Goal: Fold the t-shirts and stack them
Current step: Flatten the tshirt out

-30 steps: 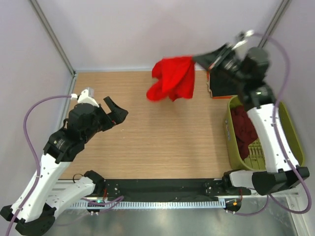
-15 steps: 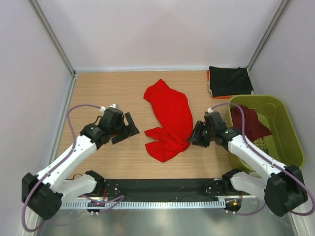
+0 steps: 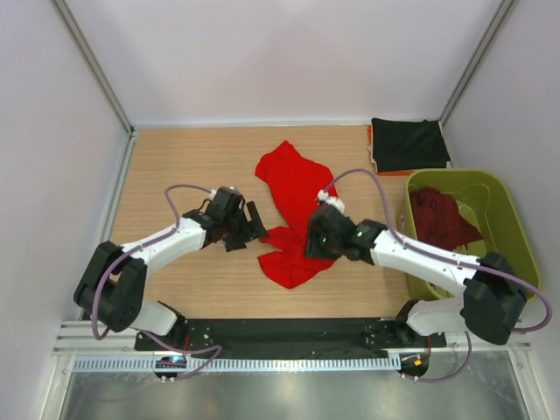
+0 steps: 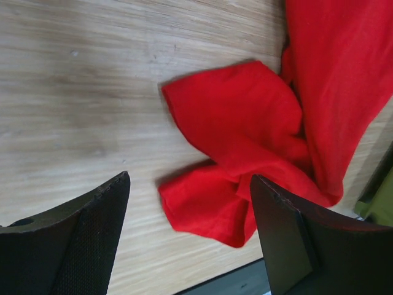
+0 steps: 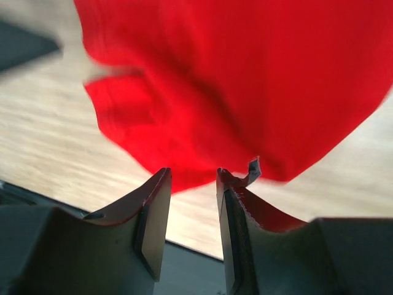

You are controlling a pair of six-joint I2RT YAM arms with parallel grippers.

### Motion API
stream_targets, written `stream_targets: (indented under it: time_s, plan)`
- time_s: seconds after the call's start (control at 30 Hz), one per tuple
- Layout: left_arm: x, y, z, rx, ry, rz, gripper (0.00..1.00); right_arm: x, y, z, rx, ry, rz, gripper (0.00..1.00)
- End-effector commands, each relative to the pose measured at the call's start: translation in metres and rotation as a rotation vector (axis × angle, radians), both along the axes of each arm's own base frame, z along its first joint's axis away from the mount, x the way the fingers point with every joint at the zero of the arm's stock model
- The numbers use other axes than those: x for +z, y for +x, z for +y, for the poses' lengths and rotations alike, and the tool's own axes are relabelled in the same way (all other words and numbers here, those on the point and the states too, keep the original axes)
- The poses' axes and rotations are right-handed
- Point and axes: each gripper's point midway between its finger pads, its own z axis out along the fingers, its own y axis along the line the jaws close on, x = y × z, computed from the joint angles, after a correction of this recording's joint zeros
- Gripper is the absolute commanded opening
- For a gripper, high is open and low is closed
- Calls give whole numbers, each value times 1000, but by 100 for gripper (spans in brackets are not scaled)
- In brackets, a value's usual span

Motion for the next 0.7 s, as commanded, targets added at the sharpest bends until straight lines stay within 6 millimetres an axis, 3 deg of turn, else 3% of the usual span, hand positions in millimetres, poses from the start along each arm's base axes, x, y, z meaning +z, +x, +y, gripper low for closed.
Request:
stream_targets:
  time_s: [0.0,0.07,0.2,0.43,0.53,0.57,0.6,0.63,0.67]
  plan:
    - [8,26,-23,-6,-89,-54,80,-10,-19,8,-121,11,-45,43]
    - [2,30,-28,3,-99,-49,80,-21,-36,17,-159,19,-41,46]
    - [-15,39,-33,14,-89,-21,79,-40,-48,26,-212,4,-57,49]
    - [-27,50,-34,23,-58,-9,72,-62,-53,52,-192,34,-58,51]
    - [-28,48,-37,12,-70,4,49,-73,-54,44,-232,-33,-46,51]
    - [-28,48,-37,12,-72,4,34,-76,-54,38,-236,-61,-46,50]
    - [-25,48,-38,13,-79,1,26,-77,-54,36,-239,-71,-50,47]
    - [-18,49,-39,12,-87,-13,11,-70,-50,34,-248,-70,-75,35]
    - [-14,50,-39,6,-91,-19,3,-66,-49,23,-251,-115,-94,29]
